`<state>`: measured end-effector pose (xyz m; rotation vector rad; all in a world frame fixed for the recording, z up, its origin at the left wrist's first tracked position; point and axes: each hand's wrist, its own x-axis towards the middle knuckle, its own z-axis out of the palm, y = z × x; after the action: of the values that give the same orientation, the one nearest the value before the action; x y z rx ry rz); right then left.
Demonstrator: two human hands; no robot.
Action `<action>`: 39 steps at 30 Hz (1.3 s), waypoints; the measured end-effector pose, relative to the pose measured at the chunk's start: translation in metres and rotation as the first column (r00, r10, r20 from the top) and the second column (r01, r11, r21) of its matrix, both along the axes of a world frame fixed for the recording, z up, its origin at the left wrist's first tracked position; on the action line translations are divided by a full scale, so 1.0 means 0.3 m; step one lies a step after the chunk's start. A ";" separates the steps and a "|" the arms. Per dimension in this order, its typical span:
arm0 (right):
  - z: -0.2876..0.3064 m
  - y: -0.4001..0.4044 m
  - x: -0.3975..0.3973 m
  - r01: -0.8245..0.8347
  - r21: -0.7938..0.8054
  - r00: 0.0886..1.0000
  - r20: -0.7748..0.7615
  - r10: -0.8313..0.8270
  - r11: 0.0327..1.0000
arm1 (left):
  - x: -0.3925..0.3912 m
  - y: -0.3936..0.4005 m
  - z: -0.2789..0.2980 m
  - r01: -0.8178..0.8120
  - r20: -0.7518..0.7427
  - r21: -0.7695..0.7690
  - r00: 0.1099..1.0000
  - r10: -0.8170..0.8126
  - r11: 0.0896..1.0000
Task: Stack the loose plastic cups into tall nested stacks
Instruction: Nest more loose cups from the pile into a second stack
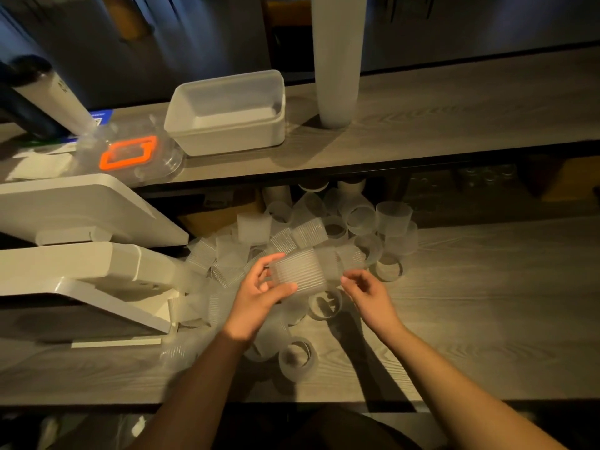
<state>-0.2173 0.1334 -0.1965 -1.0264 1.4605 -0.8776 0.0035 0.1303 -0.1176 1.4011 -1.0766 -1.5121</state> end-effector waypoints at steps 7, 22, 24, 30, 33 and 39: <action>-0.167 0.030 0.019 -0.215 0.143 0.885 -0.391 0.254 0.966 | 0.064 0.031 -0.019 -0.127 0.007 0.037 0.992 0.127 0.991; -0.203 -0.020 0.113 -0.364 0.059 0.756 -0.564 0.332 0.930 | 0.138 0.079 -0.009 -0.151 0.003 0.059 0.989 0.151 0.987; -0.200 -0.009 0.103 -0.335 0.055 0.785 -0.536 0.311 0.940 | 0.137 0.076 -0.012 -0.150 0.002 0.061 0.989 0.150 0.987; -0.162 0.044 0.050 -0.121 0.012 0.949 -0.290 0.120 0.993 | 0.107 0.056 -0.021 -0.106 0.017 0.055 0.994 0.105 0.993; -0.120 0.057 0.034 0.035 -0.012 0.996 -0.082 -0.036 0.999 | 0.077 0.034 -0.023 -0.077 0.040 0.061 0.996 0.074 0.995; 0.025 0.008 0.017 0.212 -0.092 0.961 0.198 -0.190 0.973 | 0.023 -0.008 -0.020 -0.006 0.069 0.029 0.998 0.004 1.000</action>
<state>-0.2122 0.1357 -0.1890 -0.8600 1.3826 -1.1834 0.0103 0.1279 -0.1235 1.4842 -1.0967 -1.4909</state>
